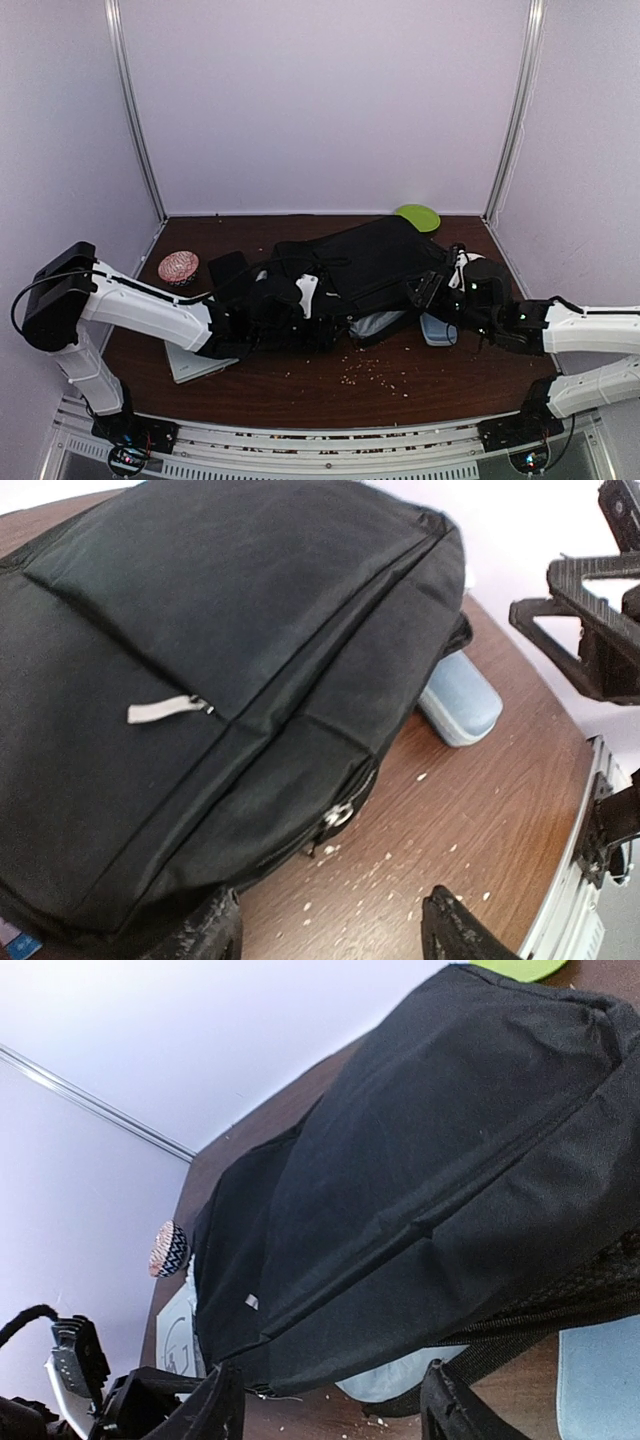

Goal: Pack the student bag
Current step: Adjust the student bag at the center of the board.

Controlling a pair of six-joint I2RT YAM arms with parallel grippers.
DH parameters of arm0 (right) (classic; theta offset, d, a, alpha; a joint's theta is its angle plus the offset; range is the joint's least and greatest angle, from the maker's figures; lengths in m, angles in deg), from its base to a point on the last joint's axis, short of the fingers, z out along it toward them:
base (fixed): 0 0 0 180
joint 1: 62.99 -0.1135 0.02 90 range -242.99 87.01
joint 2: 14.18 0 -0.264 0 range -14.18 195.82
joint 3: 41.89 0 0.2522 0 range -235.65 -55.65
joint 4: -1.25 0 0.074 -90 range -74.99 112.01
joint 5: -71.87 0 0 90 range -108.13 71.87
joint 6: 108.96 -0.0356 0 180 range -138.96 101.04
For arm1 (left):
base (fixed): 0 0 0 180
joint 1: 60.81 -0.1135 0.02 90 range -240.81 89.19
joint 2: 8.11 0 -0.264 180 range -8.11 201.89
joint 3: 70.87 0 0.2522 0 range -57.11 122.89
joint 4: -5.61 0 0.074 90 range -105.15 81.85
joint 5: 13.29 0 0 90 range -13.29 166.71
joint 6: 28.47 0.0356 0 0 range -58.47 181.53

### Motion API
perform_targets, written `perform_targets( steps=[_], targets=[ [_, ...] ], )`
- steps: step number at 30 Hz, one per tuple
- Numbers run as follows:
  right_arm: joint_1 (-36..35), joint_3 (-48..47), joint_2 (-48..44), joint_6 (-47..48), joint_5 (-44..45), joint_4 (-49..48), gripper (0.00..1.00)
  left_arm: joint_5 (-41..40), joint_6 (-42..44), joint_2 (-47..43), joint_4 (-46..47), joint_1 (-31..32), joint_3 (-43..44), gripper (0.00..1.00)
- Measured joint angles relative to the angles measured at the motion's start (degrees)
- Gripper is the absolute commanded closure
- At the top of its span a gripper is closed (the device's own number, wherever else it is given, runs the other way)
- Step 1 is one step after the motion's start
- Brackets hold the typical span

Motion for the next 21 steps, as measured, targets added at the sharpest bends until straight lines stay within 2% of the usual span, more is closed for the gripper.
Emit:
perform_targets(
  steps=[5, 10, 17, 21],
  targets=[
    [-0.7, 6.0, -2.9, 2.3, 1.9, -6.3, 0.43, 1.2, 0.3, 2.2, 9.9, 0.0, -2.8, 0.43],
    [-0.8, 6.9, -2.8, 4.8, 1.0, -7.9, 0.44, 2.2, 0.6, 6.8, 16.3, 0.0, -3.5, 0.48],
    [-0.8, 7.3, -3.0, 6.1, -0.3, -10.2, 0.44, 2.1, 1.1, 9.1, 18.2, 0.0, -3.3, 0.58],
    [-0.8, 7.4, -3.0, 6.6, -0.8, -10.6, 0.44, 2.3, 1.3, 10.1, 18.3, 0.0, -2.6, 0.57]
  ],
)
